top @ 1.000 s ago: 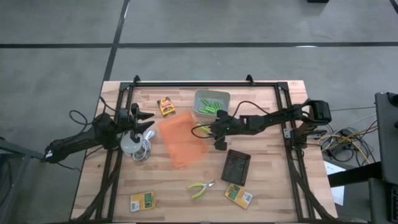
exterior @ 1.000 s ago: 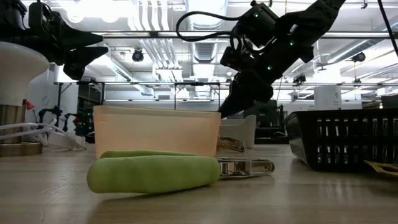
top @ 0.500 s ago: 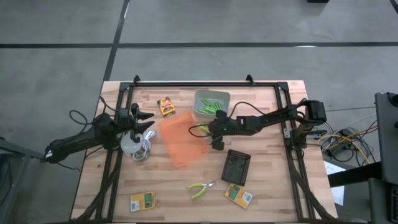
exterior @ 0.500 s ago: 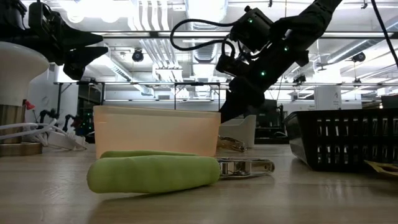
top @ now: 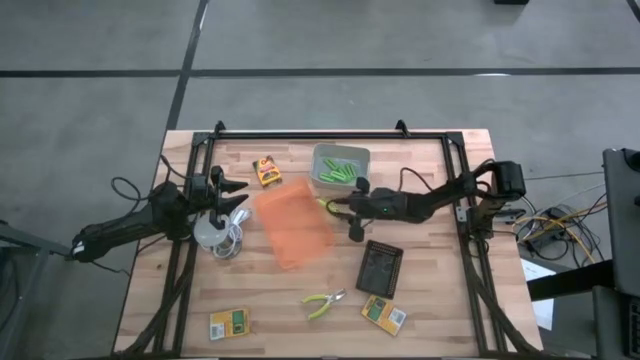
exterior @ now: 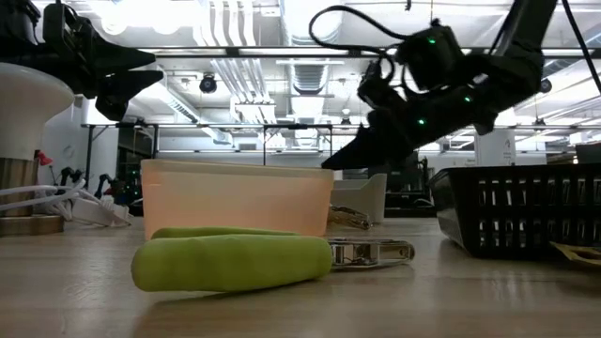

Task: Pick & Place School Supplies
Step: Put the green hole puncher into the orange bin

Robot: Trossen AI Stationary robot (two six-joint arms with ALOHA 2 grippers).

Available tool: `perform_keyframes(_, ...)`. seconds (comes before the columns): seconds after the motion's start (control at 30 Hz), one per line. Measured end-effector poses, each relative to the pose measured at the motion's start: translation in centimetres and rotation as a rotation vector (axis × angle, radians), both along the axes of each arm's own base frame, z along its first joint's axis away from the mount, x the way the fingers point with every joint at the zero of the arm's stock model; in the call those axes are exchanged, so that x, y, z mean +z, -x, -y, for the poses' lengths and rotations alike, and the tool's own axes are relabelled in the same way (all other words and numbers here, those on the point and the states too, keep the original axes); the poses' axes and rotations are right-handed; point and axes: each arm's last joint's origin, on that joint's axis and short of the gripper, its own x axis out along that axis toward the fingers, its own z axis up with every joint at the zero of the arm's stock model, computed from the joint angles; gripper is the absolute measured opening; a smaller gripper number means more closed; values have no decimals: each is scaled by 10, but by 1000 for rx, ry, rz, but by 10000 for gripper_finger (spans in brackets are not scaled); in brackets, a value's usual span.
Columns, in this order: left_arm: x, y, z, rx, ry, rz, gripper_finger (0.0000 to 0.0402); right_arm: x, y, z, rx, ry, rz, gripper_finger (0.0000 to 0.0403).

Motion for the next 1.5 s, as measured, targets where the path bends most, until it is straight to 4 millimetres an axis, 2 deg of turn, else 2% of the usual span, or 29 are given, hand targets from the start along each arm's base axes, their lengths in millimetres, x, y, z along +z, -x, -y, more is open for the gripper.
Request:
perform_keyframes(0.2, 0, 0, 0, 0, 0, 0, 188, -6, 4, -1, 26, 70, -30, 155)
perform_keyframes(0.33, 0, 0, 0, 0, 0, 0, 188, -3, -6, 1, 17, 102, -71, 155)
perform_keyframes(0.57, 0, 0, 0, 0, 1, -2, 188, -11, -25, 2, 18, 98, -108, 155)
perform_keyframes(0.9, -1, -1, 0, 2, 5, -16, 188, -16, -23, 3, -13, 103, -149, 155)
perform_keyframes(1.2, -1, -1, 0, 3, 6, -16, 188, -17, -38, 4, -17, 77, -201, 148)
perform_keyframes(1.5, -2, -1, 0, 3, 9, -25, 188, -21, -37, 4, -18, 70, -226, 131)
